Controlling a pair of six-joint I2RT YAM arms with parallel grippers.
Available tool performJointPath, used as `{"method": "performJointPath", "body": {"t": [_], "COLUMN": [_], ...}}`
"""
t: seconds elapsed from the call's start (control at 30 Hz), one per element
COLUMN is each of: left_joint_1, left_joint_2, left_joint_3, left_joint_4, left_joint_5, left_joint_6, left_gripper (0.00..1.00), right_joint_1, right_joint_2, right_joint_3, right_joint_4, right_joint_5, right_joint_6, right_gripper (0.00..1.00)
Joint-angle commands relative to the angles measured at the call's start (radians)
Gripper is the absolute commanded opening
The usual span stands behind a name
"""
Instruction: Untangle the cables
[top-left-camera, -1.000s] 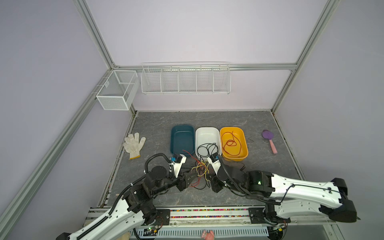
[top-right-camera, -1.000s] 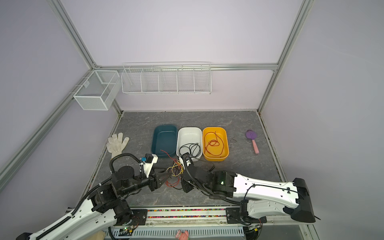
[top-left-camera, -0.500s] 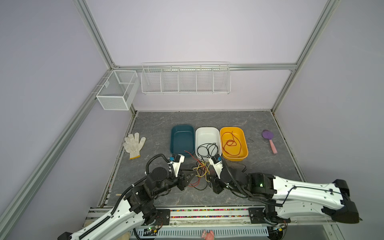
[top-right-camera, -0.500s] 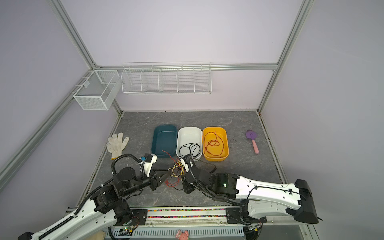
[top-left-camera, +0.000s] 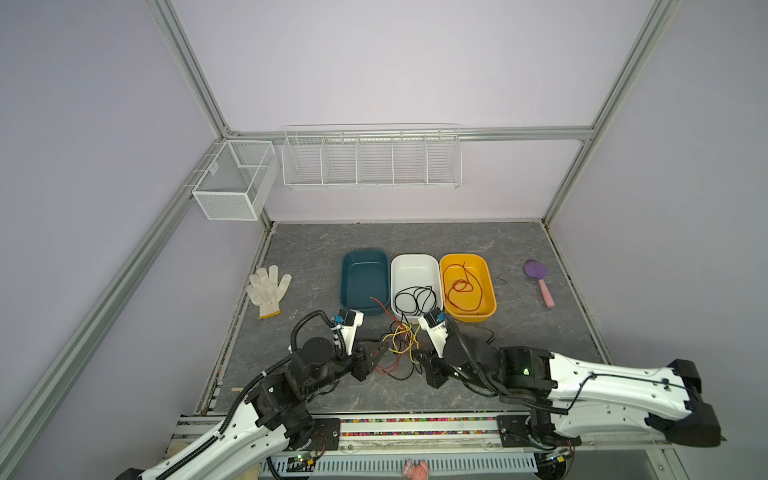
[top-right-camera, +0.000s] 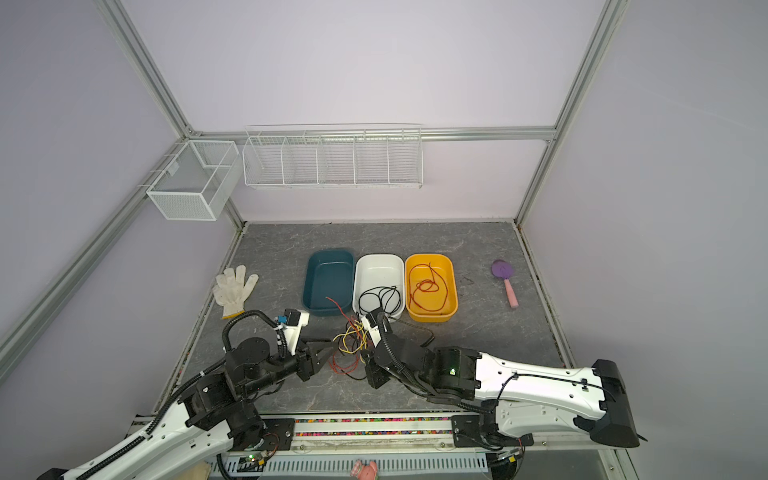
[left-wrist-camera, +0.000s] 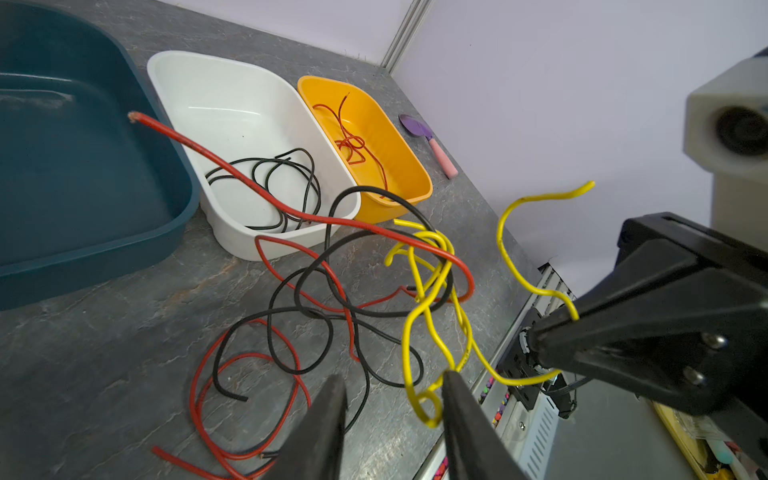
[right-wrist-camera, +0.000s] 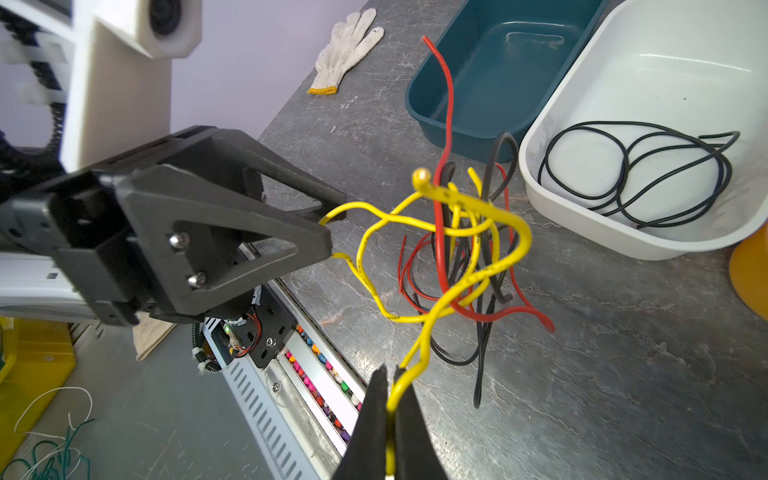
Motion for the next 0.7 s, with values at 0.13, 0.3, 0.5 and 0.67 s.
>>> {"method": "performJointPath", "body": {"t": [0.13, 0.3, 0.5, 0.67], "left_joint_1": [-0.005, -0.005, -0.005, -0.005], "left_joint_2": [0.061, 0.041, 0.015, -0.016], "left_joint_3": [-0.020, -0.028, -0.052, -0.030], "left_joint_4": [0.082, 0.086, 0.101, 0.041], "left_joint_5": [0.026, 0.025, 0.036, 0.013], "left_joint_6": [-0.037, -0.034, -0.050, -0.038], "left_gripper": [0.22, 0.03, 0.00, 0.00], "right_joint_1": [0.021, 0.024, 0.023, 0.021], "right_joint_2": [-0.009, -0.013, -0.012, -0.012], "right_joint_3": [-0.050, -0.068, -0.091, -0.102], "right_joint_4": [0.057, 0.058, 0.034, -0.068], "right_joint_5": [0.010, 0.010, 0.035, 0.128], "right_joint_6": [-0.014, -0.009, 0.018, 0.075], "right_gripper": [0.07, 0.07, 0.07, 0.06]}}
